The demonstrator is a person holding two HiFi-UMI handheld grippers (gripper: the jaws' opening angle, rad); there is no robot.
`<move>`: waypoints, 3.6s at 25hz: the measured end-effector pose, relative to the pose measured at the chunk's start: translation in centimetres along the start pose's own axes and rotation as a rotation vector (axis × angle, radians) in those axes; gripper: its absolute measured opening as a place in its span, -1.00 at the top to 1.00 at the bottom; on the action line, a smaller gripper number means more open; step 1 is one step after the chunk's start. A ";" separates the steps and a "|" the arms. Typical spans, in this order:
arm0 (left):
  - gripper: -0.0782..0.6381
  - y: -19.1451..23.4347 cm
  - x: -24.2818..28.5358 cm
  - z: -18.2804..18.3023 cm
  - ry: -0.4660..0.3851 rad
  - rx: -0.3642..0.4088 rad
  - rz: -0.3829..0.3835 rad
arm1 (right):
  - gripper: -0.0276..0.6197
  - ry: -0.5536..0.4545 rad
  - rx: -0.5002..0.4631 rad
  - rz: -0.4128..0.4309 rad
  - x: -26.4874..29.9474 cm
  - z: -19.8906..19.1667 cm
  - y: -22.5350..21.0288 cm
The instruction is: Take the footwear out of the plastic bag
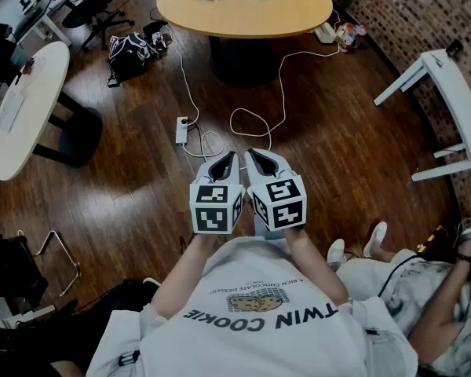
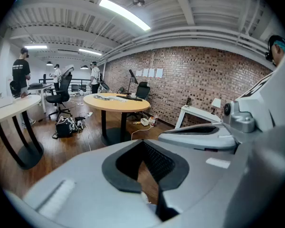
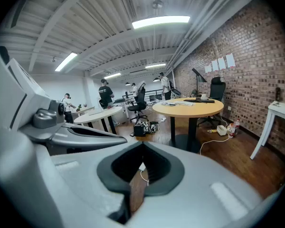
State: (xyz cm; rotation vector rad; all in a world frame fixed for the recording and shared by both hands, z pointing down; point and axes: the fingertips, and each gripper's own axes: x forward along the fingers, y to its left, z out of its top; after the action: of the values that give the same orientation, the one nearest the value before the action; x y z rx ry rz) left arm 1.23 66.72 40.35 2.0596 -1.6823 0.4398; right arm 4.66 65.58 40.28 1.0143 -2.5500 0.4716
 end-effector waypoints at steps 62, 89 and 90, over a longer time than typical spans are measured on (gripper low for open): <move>0.77 21.4 56.4 33.4 0.125 0.067 -0.203 | 0.91 0.074 0.133 -0.206 45.5 27.6 -39.9; 0.77 35.3 73.5 44.4 0.191 0.256 0.054 | 0.87 0.116 0.279 -0.058 59.9 31.2 -57.9; 0.77 36.3 74.0 44.7 0.194 0.264 0.057 | 0.87 0.119 0.288 -0.071 60.2 31.2 -58.2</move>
State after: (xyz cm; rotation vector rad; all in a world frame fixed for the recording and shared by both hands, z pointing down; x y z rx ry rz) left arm -20.28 -24.41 44.69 2.0730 -1.6413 0.8929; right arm -1.47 -23.14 49.31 1.1315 -2.3771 0.8707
